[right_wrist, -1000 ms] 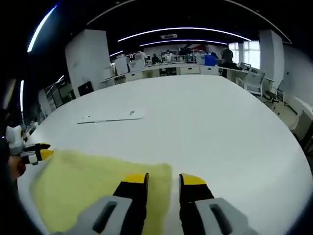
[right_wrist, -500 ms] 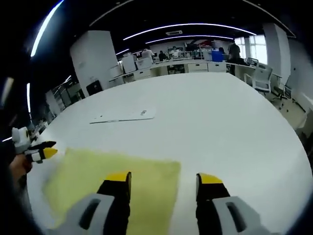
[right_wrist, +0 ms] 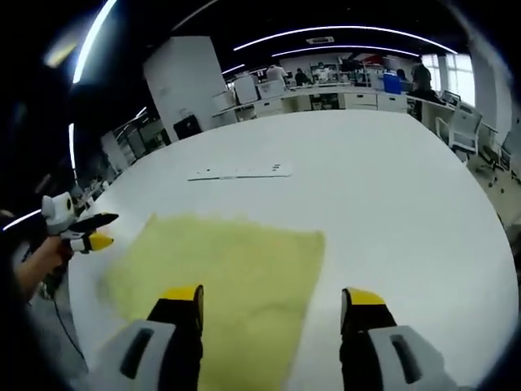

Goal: Fold the garment on the visible template until the final outline fits inside the template.

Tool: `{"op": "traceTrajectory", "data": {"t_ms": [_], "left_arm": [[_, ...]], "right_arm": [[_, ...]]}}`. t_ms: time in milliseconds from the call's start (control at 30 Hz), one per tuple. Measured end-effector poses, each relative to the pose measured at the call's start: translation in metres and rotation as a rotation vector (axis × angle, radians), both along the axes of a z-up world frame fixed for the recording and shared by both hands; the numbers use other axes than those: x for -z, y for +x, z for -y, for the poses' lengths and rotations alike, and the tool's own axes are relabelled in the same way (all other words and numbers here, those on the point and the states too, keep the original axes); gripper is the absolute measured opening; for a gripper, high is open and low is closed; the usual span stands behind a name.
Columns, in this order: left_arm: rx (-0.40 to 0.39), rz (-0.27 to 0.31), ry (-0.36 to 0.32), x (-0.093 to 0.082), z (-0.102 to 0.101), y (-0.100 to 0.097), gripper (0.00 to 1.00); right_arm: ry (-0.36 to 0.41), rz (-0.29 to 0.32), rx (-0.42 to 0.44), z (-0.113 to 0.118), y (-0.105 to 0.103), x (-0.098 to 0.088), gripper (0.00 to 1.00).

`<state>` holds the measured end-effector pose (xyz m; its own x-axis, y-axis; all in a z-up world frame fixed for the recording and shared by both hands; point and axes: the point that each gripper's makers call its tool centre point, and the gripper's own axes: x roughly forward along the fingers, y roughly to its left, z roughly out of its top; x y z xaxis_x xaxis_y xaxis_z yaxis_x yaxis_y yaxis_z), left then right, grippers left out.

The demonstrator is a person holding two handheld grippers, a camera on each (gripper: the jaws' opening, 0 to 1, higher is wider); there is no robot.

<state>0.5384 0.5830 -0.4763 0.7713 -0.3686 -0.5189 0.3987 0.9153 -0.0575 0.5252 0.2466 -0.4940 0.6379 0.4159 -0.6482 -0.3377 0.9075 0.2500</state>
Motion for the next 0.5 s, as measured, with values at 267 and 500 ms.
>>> {"op": "traceTrajectory", "data": {"t_ms": [267, 500], "left_arm": [[0.008, -0.017, 0.000, 0.002, -0.004, -0.025, 0.80], [0.000, -0.085, -0.006, 0.017, -0.006, -0.049, 0.63]], "right_arm": [[-0.005, -0.028, 0.000, 0.009, -0.025, 0.001, 0.64], [0.004, -0.061, 0.053, 0.021, -0.045, 0.007, 0.52]]}}
